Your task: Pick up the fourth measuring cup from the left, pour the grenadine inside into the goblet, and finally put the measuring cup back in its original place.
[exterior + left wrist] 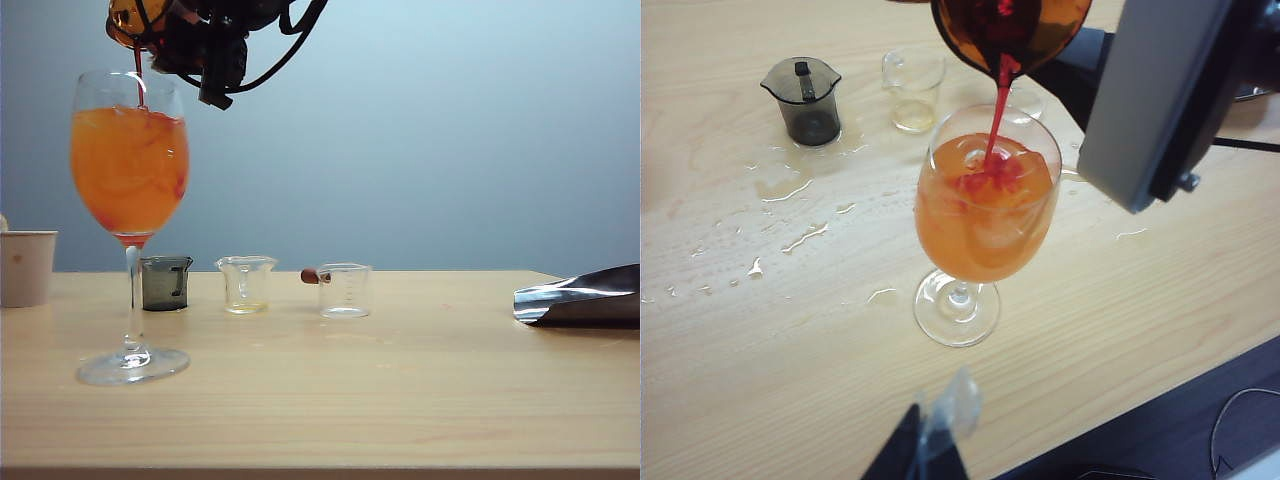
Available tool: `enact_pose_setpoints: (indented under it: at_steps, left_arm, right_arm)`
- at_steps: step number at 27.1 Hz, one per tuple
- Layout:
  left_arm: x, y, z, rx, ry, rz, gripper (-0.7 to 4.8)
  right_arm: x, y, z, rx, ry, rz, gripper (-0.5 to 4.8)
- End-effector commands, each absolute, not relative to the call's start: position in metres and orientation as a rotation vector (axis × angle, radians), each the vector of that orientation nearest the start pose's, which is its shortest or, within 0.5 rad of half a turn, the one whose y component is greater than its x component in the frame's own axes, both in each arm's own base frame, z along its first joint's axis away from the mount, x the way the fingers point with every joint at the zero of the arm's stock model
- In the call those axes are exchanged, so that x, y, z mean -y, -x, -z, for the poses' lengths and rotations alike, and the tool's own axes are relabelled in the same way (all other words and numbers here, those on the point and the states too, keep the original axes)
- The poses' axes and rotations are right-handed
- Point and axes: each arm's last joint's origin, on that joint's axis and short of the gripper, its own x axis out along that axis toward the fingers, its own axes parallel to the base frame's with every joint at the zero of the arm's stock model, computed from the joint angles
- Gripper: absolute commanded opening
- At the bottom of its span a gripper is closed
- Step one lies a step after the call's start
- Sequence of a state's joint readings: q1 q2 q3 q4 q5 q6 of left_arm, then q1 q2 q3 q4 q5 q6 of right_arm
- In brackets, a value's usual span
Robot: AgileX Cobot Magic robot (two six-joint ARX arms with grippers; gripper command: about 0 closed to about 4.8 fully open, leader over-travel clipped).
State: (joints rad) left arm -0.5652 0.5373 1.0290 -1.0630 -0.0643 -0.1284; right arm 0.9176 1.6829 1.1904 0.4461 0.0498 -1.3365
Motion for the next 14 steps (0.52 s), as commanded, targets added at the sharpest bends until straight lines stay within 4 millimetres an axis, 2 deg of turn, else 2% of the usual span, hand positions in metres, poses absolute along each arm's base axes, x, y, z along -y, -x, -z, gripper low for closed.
enact_pose_setpoints:
  at_steps: [1,14]
  left_arm:
    - [0.0314,-0.0532,-0.3560,-0.571,-0.051,0.446,-0.04]
    - [0.0314,-0.0532,-0.3561,-0.570,-0.051,0.446,-0.05]
  right_arm:
    - [-0.3093,-0.2376,-0.3072,0.591,1.253,-0.728,1.56]
    - [-0.3121,-0.2338,-0.3091,0.652,1.323,-0.703,1.56]
